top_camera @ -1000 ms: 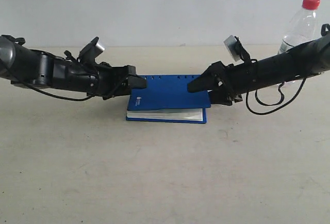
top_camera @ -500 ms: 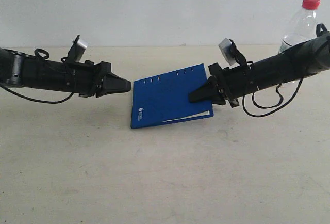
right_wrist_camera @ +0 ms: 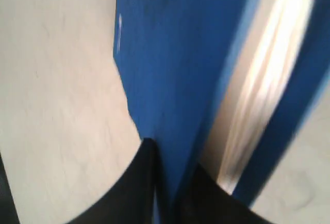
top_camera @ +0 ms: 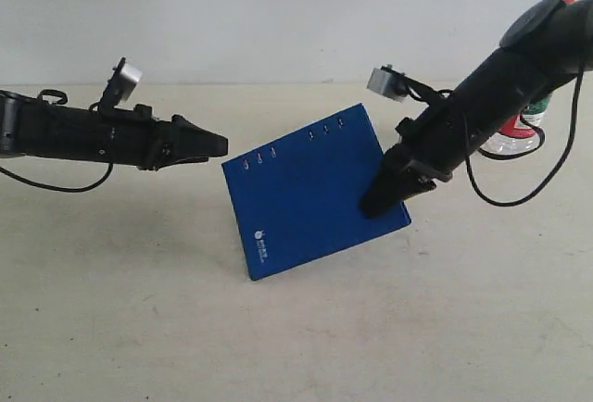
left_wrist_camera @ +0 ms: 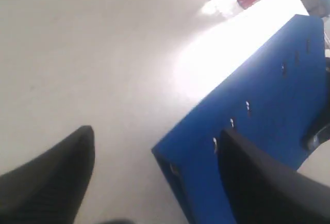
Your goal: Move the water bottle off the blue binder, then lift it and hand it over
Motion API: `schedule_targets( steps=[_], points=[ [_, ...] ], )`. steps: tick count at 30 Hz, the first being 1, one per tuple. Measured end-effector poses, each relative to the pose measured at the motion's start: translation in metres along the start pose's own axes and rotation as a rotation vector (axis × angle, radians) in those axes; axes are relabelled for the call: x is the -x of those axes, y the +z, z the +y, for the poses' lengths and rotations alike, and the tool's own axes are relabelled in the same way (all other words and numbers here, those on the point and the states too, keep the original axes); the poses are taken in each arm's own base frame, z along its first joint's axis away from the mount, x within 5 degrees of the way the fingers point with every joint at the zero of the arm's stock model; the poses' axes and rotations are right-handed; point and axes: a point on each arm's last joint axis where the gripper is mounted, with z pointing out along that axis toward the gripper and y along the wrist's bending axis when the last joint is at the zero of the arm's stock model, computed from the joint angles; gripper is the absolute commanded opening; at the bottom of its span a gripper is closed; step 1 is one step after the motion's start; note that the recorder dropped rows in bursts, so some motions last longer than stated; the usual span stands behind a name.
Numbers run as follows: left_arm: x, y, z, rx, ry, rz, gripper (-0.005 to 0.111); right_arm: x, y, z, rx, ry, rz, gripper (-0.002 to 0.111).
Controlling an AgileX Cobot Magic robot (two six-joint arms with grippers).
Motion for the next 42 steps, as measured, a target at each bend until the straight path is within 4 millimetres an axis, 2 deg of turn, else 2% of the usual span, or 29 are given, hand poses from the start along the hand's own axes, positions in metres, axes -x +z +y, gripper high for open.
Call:
schedule_targets(
  steps=[3,5,10,16,22,28,34,37,40,42],
  points=[
    [0.005,-0.001,-0.012,-0.125,0.198,-0.071,0.065,-0.005,0.009,0.02,-0.037,-0.118,0.134,0.0],
    [0.007,-0.002,-0.015,-0.156,0.299,-0.101,0.064,-0.002,0.022,0.032,-0.035,-0.162,0.183,0.0],
    [0.001,-0.002,-0.016,-0.18,0.373,-0.015,0.064,0.003,0.038,0.049,-0.025,-0.219,0.225,0.0],
    [-0.001,-0.003,-0.016,-0.192,0.348,0.105,0.064,0.001,0.039,0.043,-0.113,-0.187,0.255,0.0],
    [0.01,-0.007,-0.017,-0.176,0.328,0.204,0.064,0.001,0.038,0.04,-0.17,-0.154,0.268,0.0],
    [0.024,-0.014,-0.034,-0.16,0.362,0.237,0.064,0.002,0.038,0.037,-0.204,-0.158,0.259,0.0],
    [0.019,0.011,-0.06,-0.209,0.405,0.326,0.064,0.004,0.038,0.032,-0.263,-0.179,0.248,0.0],
    [0.009,0.028,-0.075,-0.256,0.443,0.401,0.064,0.008,0.039,0.03,-0.307,-0.211,0.222,0.0],
    [0.009,0.029,-0.075,-0.253,0.429,0.409,0.064,0.011,0.039,0.025,-0.356,-0.231,0.186,0.0],
    [0.009,0.029,-0.076,-0.252,0.418,0.412,0.054,0.013,0.039,0.023,-0.382,-0.228,0.162,0.0]
  ],
)
